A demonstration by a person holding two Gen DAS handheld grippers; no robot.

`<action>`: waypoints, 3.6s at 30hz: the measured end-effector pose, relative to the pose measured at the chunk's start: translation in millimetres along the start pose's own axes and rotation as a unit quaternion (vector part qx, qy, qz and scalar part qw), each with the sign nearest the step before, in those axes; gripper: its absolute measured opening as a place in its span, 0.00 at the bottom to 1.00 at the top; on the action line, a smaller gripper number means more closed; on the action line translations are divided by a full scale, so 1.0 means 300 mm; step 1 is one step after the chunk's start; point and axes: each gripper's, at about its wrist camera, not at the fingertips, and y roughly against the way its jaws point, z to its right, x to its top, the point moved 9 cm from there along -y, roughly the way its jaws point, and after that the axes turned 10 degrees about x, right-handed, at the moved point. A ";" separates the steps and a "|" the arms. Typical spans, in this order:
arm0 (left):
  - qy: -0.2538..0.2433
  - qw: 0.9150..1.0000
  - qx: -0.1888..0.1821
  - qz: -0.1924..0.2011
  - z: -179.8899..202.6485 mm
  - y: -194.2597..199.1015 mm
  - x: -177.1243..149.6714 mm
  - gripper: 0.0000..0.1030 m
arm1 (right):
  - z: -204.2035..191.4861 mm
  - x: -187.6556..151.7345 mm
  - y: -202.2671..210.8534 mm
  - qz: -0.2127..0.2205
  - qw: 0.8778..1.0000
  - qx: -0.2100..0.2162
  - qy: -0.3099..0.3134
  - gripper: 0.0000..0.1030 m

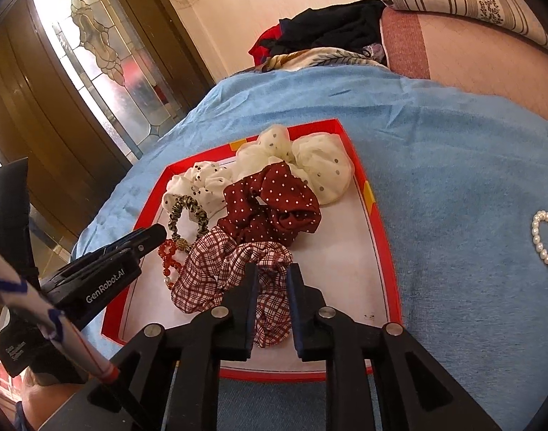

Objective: Organize jewelry
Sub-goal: 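Lower the plaid scrunchie and bead bracelet into the box and open both tools, then grasp the pearl bracelet with the left tool while the right tool grasps the black lace scrunchie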

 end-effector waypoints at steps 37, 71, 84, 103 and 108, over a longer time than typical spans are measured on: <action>0.025 0.998 -0.001 0.066 0.014 0.087 0.073 0.71 | 0.031 -0.007 0.144 0.018 1.000 0.012 -0.006 0.31; -0.151 0.975 -0.155 0.047 0.870 0.352 -0.152 0.72 | 0.706 0.024 0.848 0.177 0.971 -0.028 -0.158 0.31; -0.137 0.965 -0.201 -0.101 1.200 0.211 -0.111 0.71 | 0.871 0.038 1.057 0.230 0.951 -0.054 -0.199 0.32; -0.190 0.964 -0.146 -0.118 1.308 -0.020 -0.201 0.09 | 0.935 0.038 1.034 0.225 0.947 -0.049 -0.224 0.32; -0.183 0.960 -0.179 -0.115 1.189 0.046 -0.268 0.09 | 0.964 0.022 1.012 0.216 0.946 -0.066 -0.234 0.33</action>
